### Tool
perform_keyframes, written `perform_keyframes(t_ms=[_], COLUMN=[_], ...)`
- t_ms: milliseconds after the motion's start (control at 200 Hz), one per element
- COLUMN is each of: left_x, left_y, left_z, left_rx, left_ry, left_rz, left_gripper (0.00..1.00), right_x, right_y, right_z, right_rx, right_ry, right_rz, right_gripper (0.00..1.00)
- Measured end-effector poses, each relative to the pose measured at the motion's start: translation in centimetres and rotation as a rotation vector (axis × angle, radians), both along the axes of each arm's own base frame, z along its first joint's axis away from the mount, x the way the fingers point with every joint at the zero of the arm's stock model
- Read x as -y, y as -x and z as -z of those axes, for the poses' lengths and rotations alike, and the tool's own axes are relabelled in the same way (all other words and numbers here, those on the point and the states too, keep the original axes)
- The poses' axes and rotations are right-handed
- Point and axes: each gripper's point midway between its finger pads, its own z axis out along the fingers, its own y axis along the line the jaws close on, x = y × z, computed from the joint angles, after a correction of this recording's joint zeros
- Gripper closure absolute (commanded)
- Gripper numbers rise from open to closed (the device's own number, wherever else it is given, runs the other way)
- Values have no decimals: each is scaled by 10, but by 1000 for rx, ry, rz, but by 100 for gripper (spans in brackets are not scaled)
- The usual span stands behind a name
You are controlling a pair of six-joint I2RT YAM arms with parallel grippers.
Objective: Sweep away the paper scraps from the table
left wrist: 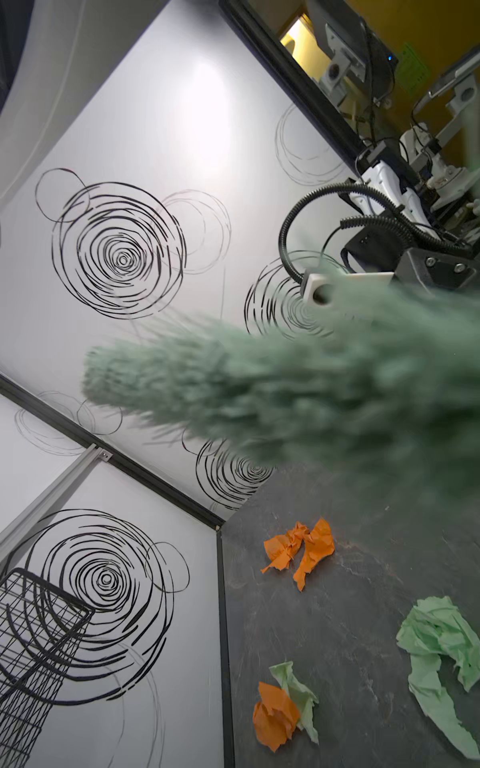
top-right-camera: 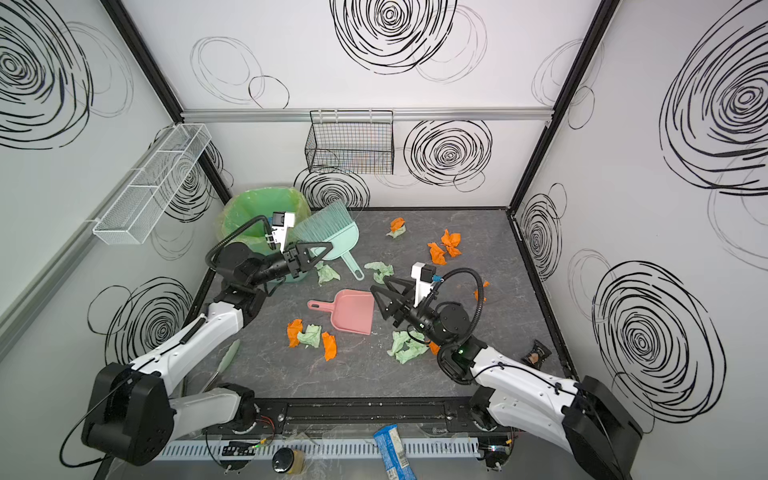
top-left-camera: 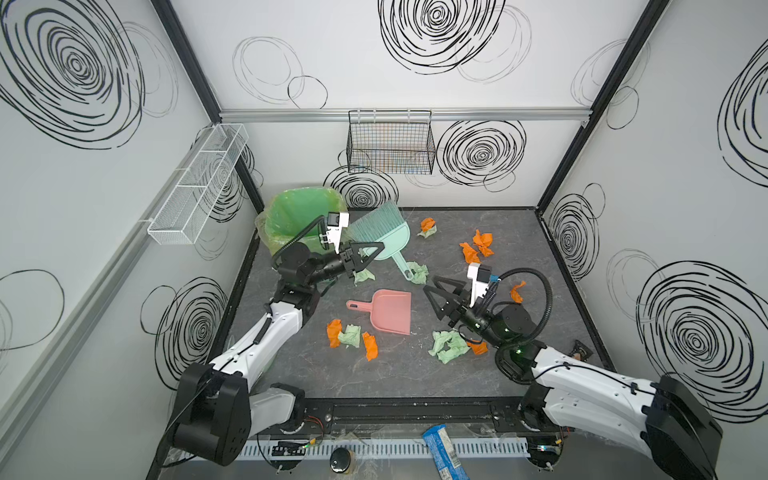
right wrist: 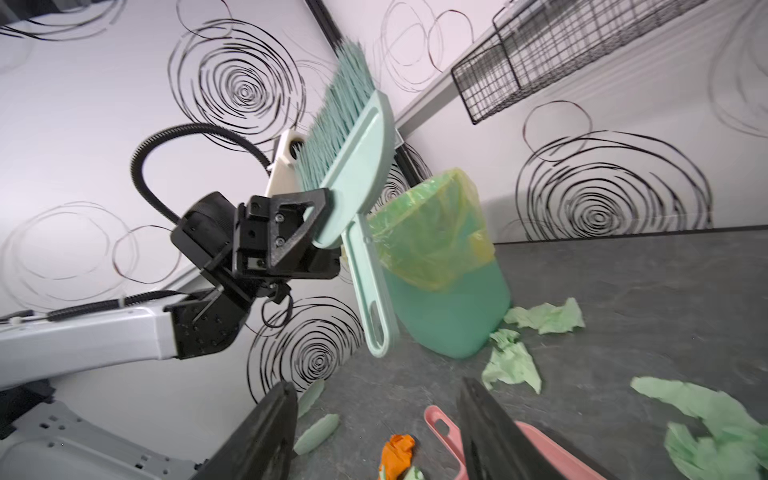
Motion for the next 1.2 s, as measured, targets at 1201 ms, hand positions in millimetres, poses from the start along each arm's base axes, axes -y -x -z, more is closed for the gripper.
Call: perform_keyframes(t_ms=[1201], left_x=[-23], left_y=[8], left_z=[-31], left_rx=[1], left_ry=[125], left_rz=[-116], left_gripper=[100], right_x=[-77], right_y=[-49], right_z=[-42], right_rx=[-82], right_ry=[-403], right_rz=[-203], right_gripper=[67])
